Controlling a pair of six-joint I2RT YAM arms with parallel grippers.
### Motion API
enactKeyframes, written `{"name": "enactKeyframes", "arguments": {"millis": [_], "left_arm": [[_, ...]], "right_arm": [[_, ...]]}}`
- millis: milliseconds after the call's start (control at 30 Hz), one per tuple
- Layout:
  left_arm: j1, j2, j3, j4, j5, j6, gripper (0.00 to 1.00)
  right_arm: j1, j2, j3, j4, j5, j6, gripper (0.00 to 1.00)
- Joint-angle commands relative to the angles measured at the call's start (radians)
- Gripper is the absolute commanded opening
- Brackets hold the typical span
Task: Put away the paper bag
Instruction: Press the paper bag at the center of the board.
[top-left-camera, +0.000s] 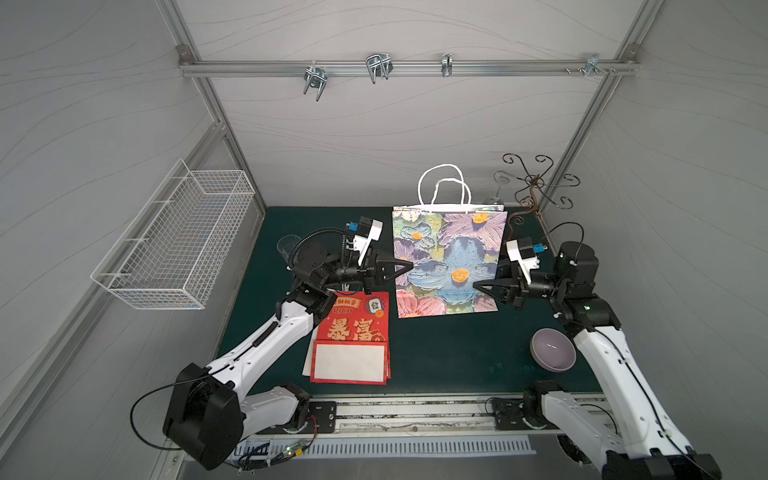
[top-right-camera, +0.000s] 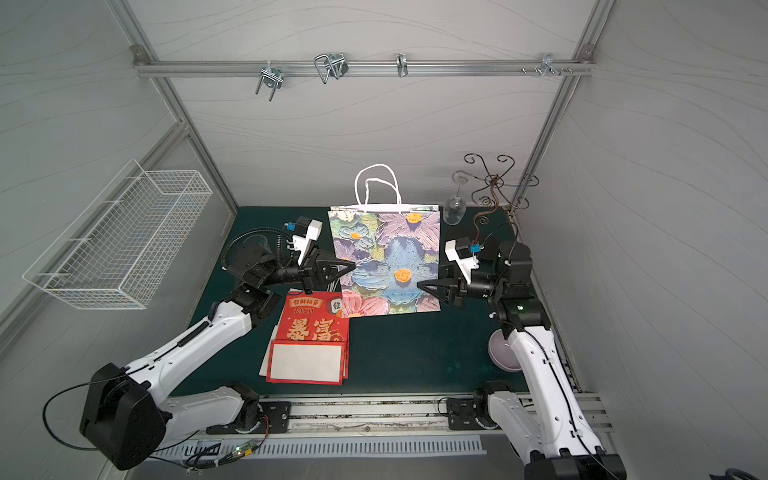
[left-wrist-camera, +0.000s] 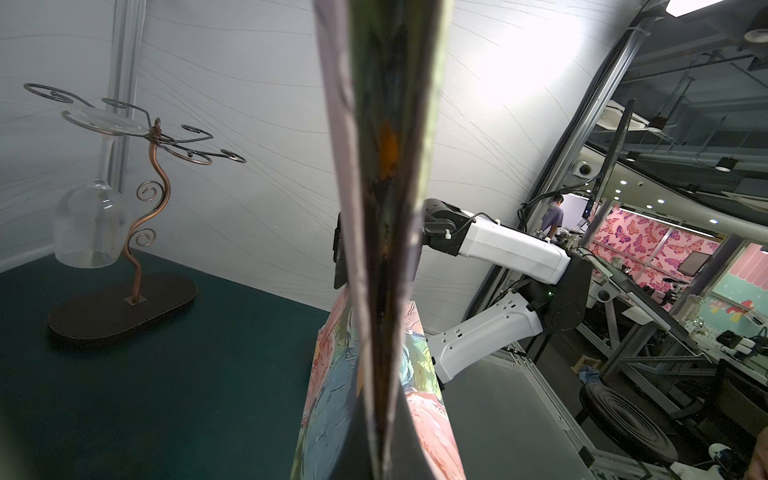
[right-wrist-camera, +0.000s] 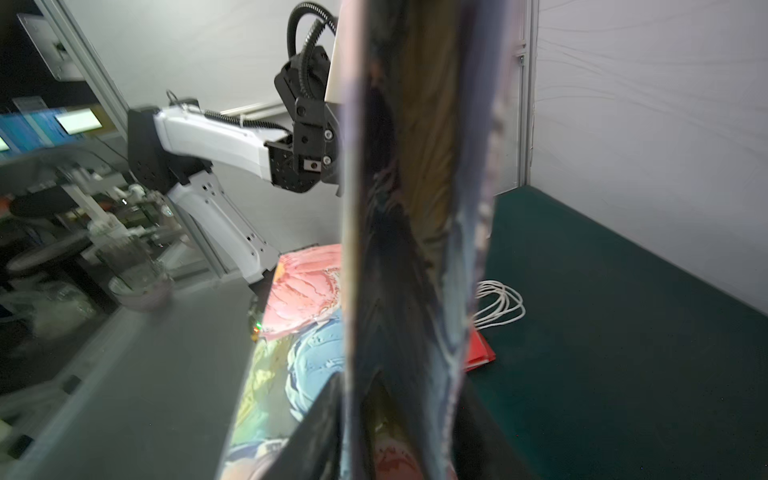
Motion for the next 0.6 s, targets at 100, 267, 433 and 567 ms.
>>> {"name": "enactKeyframes", "arguments": {"millis": [100,267,433,567], "left_arm": [[0.003,-0.017,0.042,0.024,0.008,0.015,0.00],[0.003,-0.026,0.022,0.005,-0.075,0.038,0.00],[0.003,-0.058,0.008,-0.221,-0.307,0.158,0.00],[0.003,-0.061,-0.004,-0.230,-0.354,0.149,0.00]], "right_arm": [[-0.004,-0.008,0.022,0.009,-0.057,0.007,0.00],[-0.012,-0.032,0.065,-0.061,0.038,-0.025,0.44],[-0.040,-0.094,0.081,-0.190,0.409,-0.139,0.87],[-0.046,-0.155,0.011,-0.228,0.575,-0.225,0.91]]}}
